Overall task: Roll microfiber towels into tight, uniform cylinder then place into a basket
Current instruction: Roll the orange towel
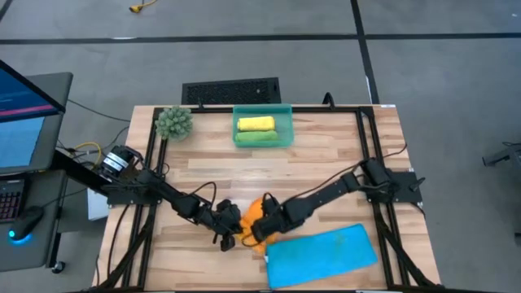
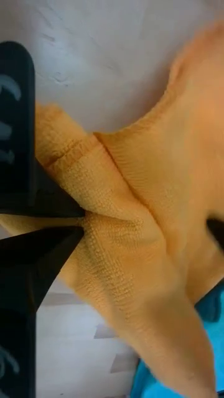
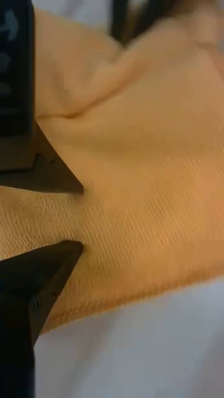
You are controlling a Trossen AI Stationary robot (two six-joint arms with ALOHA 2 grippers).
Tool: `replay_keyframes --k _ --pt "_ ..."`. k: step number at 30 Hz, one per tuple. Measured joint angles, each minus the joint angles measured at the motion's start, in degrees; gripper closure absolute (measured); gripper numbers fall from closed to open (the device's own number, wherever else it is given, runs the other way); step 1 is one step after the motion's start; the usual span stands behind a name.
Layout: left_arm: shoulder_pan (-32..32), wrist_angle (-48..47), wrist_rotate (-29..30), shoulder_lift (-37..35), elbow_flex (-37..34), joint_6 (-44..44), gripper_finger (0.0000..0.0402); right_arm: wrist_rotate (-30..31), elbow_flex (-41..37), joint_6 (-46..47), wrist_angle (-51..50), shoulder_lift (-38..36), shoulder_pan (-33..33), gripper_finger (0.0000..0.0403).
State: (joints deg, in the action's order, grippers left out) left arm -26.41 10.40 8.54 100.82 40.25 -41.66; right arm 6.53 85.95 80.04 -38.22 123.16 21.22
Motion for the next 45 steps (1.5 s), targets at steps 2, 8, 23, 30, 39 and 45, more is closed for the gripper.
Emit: replay_keyframes --k 2,8,23,30,39,45 --pt "0.0 -0.3 0.9 -0.3 0.0 -1.0 0.0371 0.3 0.0 -3.6 -0.1 0.0 -1.8 0.0238" --pt "-0.1 -0.6 4.4 -0.4 0.0 -4.0 0.0371 0.9 -0.1 -14.6 -0.5 0.2 -7.3 0.0254" --pt "2.8 -0.9 9.9 -0.4 0.0 -7.5 0.037 4.2 -0.6 -28.5 -0.1 -1.3 -13.8 0.0269" --pt "2.9 -0.9 10.8 -0.4 0.0 -7.6 0.037 5.9 -0.5 -31.0 -3.3 -4.7 -12.0 0.027" --pt "2.9 -0.7 10.9 -0.4 0.0 -11.1 0.037 7.3 -0.5 -35.3 -5.8 -9.3 -8.8 0.027" --pt "2.9 -0.5 11.3 -0.4 0.0 -14.8 0.037 11.9 -0.5 -40.0 -9.6 -14.7 -0.7 0.027"
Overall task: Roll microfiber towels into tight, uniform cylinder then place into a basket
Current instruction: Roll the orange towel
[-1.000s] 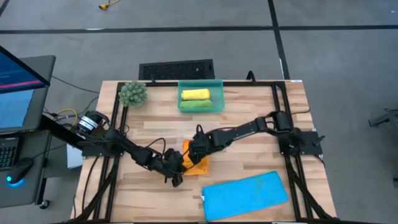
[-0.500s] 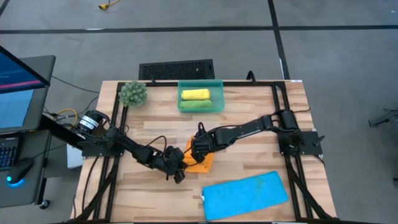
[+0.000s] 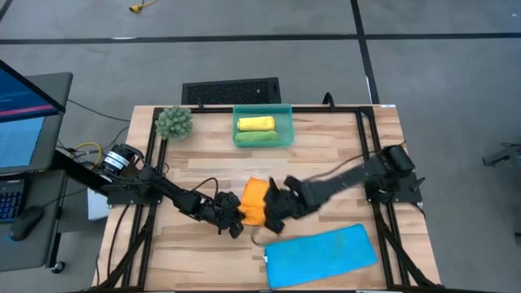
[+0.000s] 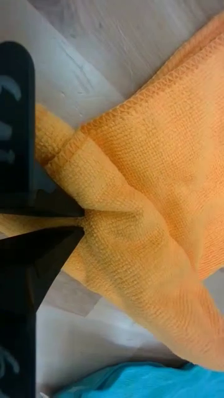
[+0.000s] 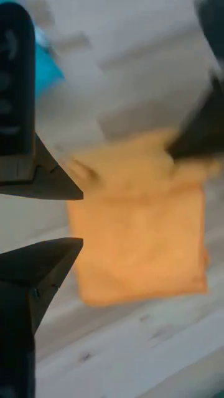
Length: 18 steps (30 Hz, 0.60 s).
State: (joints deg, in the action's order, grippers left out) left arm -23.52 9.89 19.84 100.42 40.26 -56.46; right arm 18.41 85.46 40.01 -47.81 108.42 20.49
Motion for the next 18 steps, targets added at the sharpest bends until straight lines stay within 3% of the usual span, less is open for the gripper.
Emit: replay_keyframes --k 4,9,18 --pt "0.0 0.0 -0.1 0.0 0.0 0.9 0.037 3.3 -2.8 2.8 0.4 -2.2 7.8 0.0271" --pt "0.1 0.1 -0.9 0.0 0.0 2.3 0.037 3.0 -3.6 8.2 1.6 0.2 15.4 0.0273" --pt "0.1 0.1 -1.3 -0.1 0.1 7.5 0.037 0.3 -3.6 7.1 7.4 4.6 17.0 0.0256"
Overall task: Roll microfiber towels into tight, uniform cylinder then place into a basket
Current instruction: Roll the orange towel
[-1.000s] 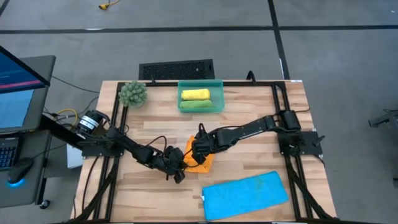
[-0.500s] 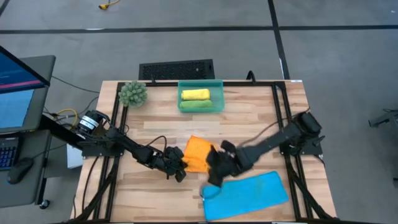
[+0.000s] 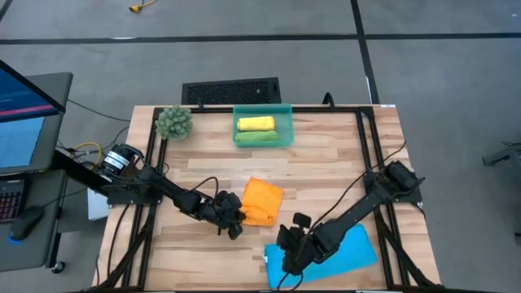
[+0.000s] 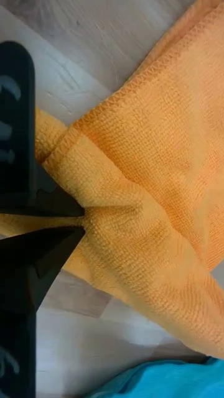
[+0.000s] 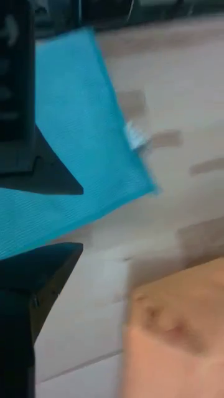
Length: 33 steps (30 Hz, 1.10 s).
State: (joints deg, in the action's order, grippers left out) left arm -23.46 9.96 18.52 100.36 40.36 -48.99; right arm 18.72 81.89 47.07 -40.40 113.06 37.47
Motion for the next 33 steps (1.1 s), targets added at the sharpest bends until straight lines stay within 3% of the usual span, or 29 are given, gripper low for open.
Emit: replay_keyframes --k 9,15,20,26,33 --pt "0.0 -0.1 -0.5 0.0 0.0 0.1 0.037 4.2 0.0 -23.9 5.9 0.0 -2.7 0.0173" --pt "0.0 -0.1 -0.6 0.0 0.0 0.2 0.037 5.4 0.1 -36.3 6.6 0.7 -6.8 0.0161" --pt "0.0 -0.2 -0.7 0.0 0.0 0.3 0.037 5.2 0.0 -41.1 9.1 0.7 -10.0 0.0164" --pt "0.4 -0.2 -1.7 -0.1 0.0 0.3 0.037 -0.2 0.1 -47.7 11.7 0.9 -10.2 0.0164" --pt "0.5 -0.1 -2.6 -0.1 0.1 0.4 0.0371 -3.2 0.3 -48.5 13.5 4.1 -11.6 0.0164"
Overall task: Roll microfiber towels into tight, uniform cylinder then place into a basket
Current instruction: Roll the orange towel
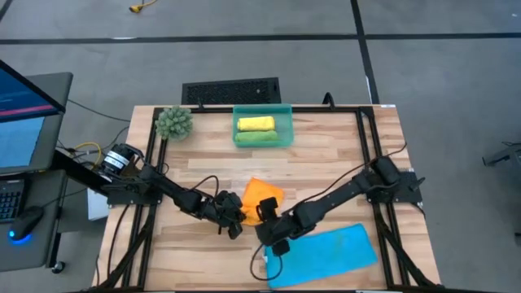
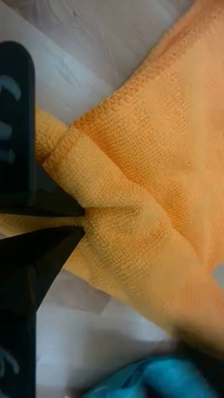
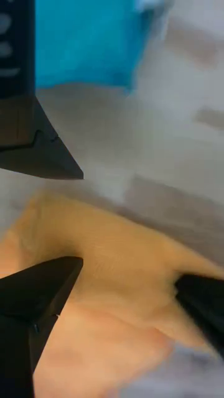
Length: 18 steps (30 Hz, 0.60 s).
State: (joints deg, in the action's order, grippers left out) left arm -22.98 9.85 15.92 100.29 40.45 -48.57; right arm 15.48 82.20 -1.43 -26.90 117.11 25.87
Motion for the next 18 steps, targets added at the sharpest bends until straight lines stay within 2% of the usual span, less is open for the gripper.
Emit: replay_keyframes --k 4,12,18 --pt "0.0 -0.2 -0.2 0.0 0.0 0.1 0.0371 -0.2 0.0 2.0 -2.6 2.3 -0.2 0.0164" --pt "0.0 -1.8 -1.0 -0.9 0.0 0.4 0.0371 -0.1 0.1 9.0 -6.2 2.3 -1.3 0.0167" --pt "0.6 -5.8 -1.2 -4.4 -0.1 2.8 0.0371 -1.4 0.3 17.8 -4.6 5.1 -3.4 0.0194"
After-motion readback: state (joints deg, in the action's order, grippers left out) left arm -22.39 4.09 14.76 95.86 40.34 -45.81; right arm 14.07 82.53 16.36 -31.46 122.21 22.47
